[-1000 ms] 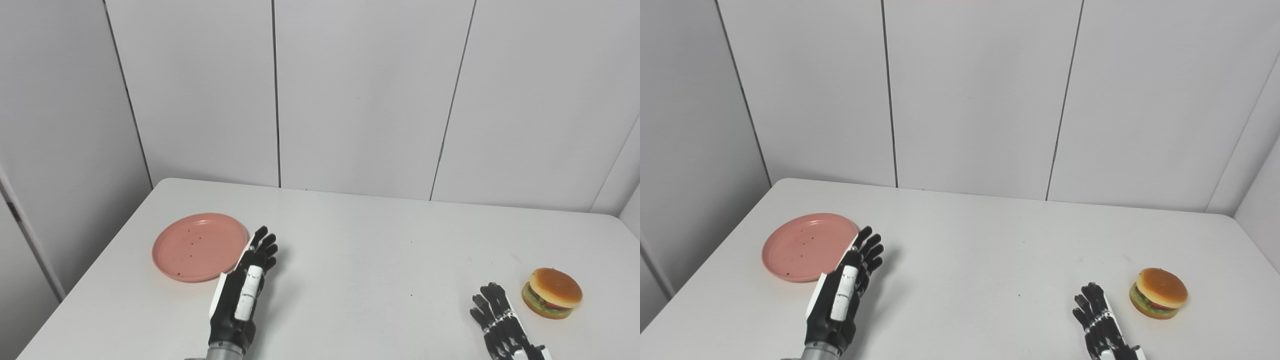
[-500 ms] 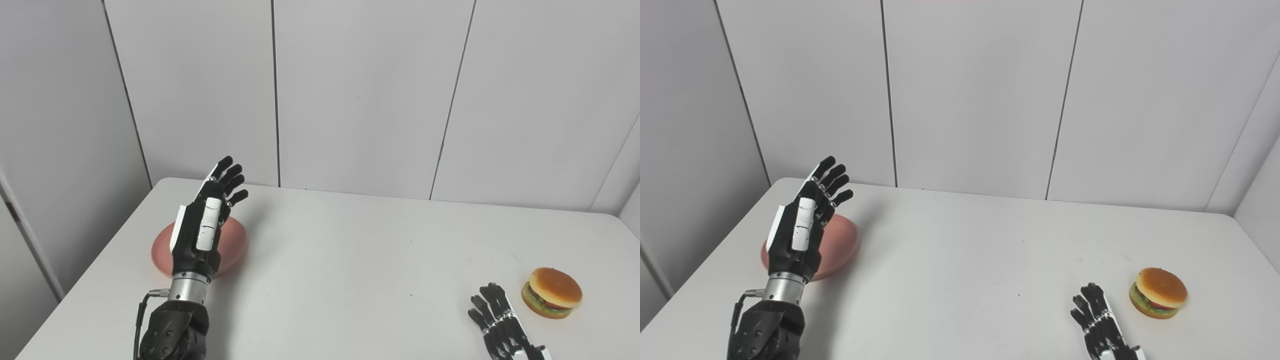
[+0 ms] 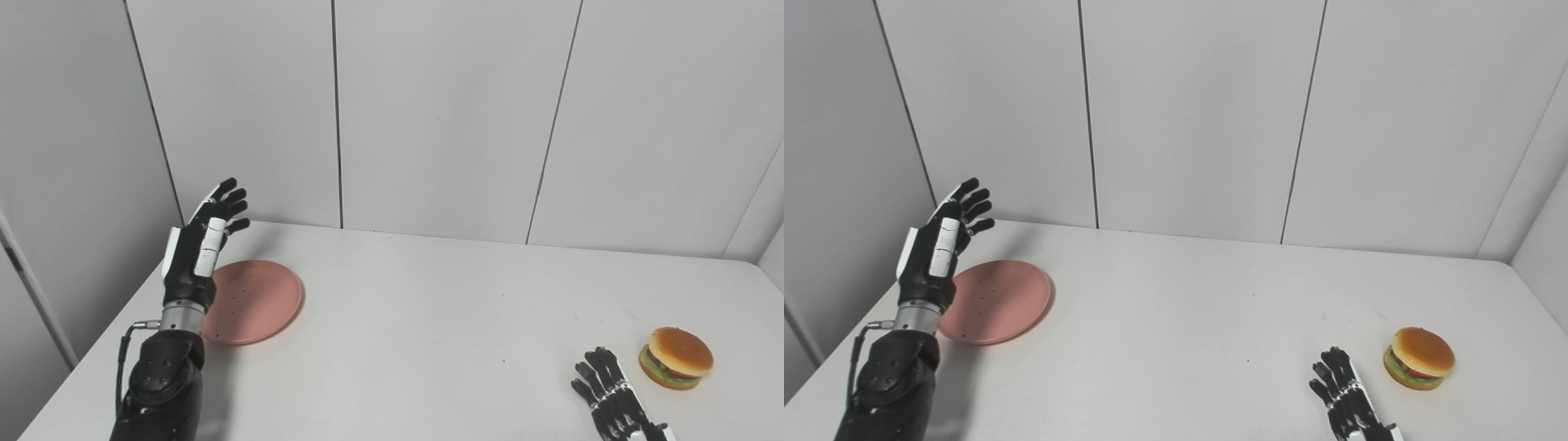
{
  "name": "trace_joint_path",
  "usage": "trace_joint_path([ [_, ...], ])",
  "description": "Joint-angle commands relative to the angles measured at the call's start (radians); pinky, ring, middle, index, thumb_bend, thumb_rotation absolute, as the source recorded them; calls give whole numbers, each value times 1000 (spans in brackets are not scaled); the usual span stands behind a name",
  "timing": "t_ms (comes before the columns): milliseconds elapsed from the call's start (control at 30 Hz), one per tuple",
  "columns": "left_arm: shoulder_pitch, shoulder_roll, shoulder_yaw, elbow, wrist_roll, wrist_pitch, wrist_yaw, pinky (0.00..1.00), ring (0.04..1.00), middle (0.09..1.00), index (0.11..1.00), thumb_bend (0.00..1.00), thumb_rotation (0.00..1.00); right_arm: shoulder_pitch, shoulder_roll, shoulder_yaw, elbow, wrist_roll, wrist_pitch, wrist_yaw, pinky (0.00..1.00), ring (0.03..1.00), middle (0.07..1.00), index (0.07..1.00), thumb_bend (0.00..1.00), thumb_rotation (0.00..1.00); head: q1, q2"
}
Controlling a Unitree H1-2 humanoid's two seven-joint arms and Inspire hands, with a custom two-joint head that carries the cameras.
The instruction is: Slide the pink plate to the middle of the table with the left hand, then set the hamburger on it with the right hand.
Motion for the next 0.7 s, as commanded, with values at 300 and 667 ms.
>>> trace_joint_path([
  [300, -165, 133, 40, 325, -33, -206, -25, 803, 884, 868, 825, 967, 862, -77, -37, -36, 164, -3, 45, -31, 924, 934, 939, 936, 903, 885, 1, 3],
  [667, -213, 208, 64, 639, -74, -299, -76, 865, 896, 867, 853, 933, 857, -78, -39, -37, 163, -8, 46, -34, 921, 932, 932, 932, 910, 892, -2, 8],
])
